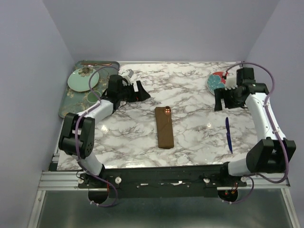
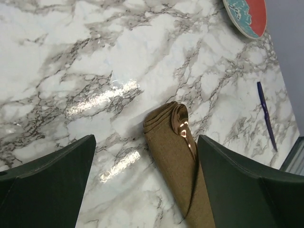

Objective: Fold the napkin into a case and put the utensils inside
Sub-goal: Pick up the knife from the corner of the board.

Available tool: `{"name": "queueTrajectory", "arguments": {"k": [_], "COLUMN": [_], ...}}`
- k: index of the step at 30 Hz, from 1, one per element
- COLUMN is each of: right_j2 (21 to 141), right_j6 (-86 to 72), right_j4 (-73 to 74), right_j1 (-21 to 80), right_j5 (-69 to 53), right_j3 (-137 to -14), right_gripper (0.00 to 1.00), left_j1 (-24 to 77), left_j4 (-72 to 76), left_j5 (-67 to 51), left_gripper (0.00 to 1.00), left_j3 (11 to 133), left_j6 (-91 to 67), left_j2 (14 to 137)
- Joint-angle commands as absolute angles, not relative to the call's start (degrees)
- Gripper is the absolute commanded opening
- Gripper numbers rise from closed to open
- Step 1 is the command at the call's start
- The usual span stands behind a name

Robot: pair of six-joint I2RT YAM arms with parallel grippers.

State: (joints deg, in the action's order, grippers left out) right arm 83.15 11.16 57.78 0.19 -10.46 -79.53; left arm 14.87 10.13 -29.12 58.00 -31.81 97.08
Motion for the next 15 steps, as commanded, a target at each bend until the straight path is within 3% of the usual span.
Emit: {"name": "queueTrajectory", "arguments": {"k": [1, 6, 11, 15], "right_j2": [78.67, 79.54, 85.33, 91.75], "right_j6": [25.64, 24.0, 17.67, 15.82], "right_j4": [63.11, 54.79, 47.38, 44.3], "right_j1": [-10.69, -14.5, -14.68, -14.94], "right_j5": [-9.94, -7.04, -5.02, -2.11], "right_j3": [-68.13, -59.17, -58.62, -59.68], "right_gripper": [0.85, 0.72, 0.56, 0.54], "left_j1": [15.55, 17.13, 19.86, 20.57], "left_j4": [-1.66, -2.02, -2.99, -3.78], "left_j5": [-27.6, -28.39, -27.86, -27.42], "left_gripper": [0.99, 0.99, 0.99, 0.99], "left_j3": [60.38, 59.85, 59.41, 58.89], "left_j6": [-15.3, -11.96, -8.53, -7.3], "left_j2": [90.45, 86.67, 83.59, 81.83]}}
